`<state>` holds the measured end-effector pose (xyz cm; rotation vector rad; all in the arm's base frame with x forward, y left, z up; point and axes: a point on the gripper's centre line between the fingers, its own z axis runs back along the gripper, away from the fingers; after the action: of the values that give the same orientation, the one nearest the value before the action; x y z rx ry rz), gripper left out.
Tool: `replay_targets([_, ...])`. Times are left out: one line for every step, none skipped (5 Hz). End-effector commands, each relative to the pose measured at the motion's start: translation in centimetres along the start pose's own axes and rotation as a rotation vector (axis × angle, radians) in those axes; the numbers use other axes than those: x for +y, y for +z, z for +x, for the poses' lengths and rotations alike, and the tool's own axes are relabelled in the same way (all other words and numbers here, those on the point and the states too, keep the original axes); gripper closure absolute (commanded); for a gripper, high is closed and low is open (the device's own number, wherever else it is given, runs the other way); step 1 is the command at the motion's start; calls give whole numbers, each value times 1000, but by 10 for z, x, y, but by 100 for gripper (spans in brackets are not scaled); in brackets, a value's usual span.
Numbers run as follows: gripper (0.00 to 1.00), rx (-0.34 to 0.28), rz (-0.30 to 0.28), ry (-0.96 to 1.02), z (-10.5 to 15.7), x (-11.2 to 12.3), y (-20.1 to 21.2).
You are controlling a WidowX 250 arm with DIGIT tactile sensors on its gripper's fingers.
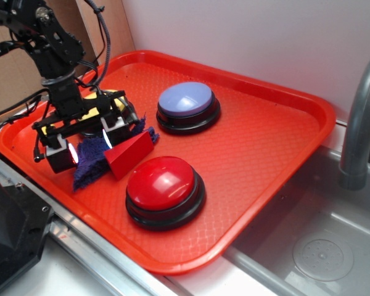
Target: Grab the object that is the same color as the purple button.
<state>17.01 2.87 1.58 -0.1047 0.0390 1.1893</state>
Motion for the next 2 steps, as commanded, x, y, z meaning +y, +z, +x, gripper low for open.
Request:
replay_targets([100, -25, -2, 5, 1, 5, -6])
replay_targets([100, -25, 1, -6, 2, 4, -7])
